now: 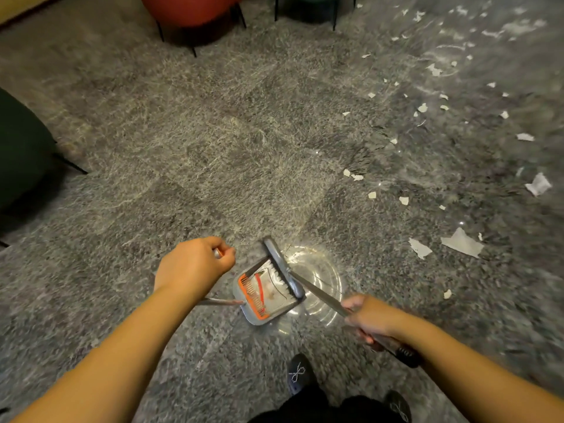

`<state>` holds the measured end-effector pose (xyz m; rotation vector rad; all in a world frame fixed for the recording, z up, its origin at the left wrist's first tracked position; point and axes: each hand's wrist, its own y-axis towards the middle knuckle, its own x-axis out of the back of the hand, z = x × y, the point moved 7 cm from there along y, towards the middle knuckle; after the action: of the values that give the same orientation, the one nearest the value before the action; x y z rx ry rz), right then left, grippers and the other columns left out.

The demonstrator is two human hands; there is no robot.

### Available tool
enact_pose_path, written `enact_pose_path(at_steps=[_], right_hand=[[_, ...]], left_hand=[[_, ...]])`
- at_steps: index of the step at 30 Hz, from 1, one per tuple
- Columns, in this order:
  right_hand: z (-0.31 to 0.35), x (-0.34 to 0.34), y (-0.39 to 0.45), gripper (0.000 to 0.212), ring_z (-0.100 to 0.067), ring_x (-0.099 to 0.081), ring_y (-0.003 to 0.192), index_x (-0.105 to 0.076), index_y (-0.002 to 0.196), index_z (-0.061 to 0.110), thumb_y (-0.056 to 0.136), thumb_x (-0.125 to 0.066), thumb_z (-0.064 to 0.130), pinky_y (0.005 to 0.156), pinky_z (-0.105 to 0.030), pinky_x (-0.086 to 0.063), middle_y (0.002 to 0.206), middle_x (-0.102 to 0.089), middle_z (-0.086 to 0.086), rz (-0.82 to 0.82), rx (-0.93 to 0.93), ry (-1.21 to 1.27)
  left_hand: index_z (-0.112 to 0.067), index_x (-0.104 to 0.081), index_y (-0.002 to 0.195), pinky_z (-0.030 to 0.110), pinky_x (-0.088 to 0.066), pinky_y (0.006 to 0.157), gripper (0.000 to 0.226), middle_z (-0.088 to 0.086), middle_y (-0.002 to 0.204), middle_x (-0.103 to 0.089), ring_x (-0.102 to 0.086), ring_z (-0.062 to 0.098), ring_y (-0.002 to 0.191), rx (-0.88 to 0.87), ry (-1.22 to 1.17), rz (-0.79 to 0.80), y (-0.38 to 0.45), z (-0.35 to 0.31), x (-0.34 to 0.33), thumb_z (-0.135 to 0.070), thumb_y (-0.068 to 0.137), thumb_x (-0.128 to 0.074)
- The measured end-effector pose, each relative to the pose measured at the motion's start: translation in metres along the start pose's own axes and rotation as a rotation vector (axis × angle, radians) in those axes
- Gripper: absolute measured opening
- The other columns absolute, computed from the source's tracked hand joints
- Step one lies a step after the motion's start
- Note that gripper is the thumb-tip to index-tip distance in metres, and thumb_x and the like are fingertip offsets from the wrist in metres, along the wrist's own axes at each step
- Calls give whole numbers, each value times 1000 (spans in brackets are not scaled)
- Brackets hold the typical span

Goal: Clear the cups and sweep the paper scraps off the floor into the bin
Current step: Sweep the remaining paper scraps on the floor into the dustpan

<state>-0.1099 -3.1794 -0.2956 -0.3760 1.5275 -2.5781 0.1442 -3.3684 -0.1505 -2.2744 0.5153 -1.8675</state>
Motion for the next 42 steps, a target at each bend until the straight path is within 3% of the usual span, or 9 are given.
enact_pose_path(at_steps=[4,9,11,18,23,30,35,38,42], right_hand=[[-24,28,-22,29,-8,-39,28,-51,115,13,92,-46,-5,32,-17,-32,56,-48,-8,-117,-11,188],[-64,72,-52,27,-16,-40,41,-52,118,3,93,-46,-4,31,-19,-31,65,-48,-13,-283,-26,405],[-79,92,-69,21,-12,-38,35,-56,109,2,93,-45,-7,30,-17,-30,61,-44,-11,-337,-22,486],[-136,168,-120,30,-10,-36,25,-50,124,-4,96,-42,-5,29,-8,-24,59,-41,-9,-487,-92,634],[-179,244,-136,16,-10,-35,27,-49,106,4,97,-40,-5,29,-11,-25,60,-41,-9,-521,-125,672],[-250,362,-119,40,-14,-39,33,-42,137,4,97,-42,-3,31,-14,-28,69,-46,-12,-580,-202,745],[-284,451,-103,38,-20,-40,46,-46,133,5,95,-45,-3,36,-20,-33,70,-49,-14,-595,-240,708],[-298,496,-94,40,-21,-41,50,-44,135,3,95,-44,-4,34,-20,-34,85,-53,-17,-584,-258,664],[-312,551,-79,35,-22,-43,49,-47,129,6,95,-45,-2,45,-29,-36,94,-55,-20,-592,-281,597]], left_hand=[[-34,-64,85,31,-50,60,18,-9,76,-66,-60,15,69,-94,2,2,5,-42,3,-48,91,-56],[-34,-66,84,30,-46,60,18,-9,71,-65,-61,19,71,-216,-23,-6,10,-115,3,-49,89,-58],[-35,-66,87,31,-43,62,16,-5,73,-66,-62,23,76,-249,-14,-26,10,-149,0,-49,89,-57],[-36,-65,89,30,-37,61,17,0,79,-66,-53,23,73,-341,10,-16,10,-258,-32,-48,91,-54],[-36,-67,97,31,-45,68,23,2,93,-72,-64,30,90,-415,36,-10,19,-349,-62,-52,90,-52],[-33,-68,98,28,-39,64,22,1,91,-72,-65,27,89,-445,108,6,39,-476,-92,-48,91,-54],[-32,-67,96,29,-43,67,22,1,92,-72,-65,27,90,-434,125,63,58,-549,-116,-49,91,-55],[-33,-67,97,27,-40,63,22,-2,85,-70,-63,24,82,-458,164,71,63,-586,-129,-49,92,-54],[-34,-67,102,28,-43,65,26,-2,90,-71,-66,25,85,-455,214,59,83,-618,-135,-53,94,-51]])
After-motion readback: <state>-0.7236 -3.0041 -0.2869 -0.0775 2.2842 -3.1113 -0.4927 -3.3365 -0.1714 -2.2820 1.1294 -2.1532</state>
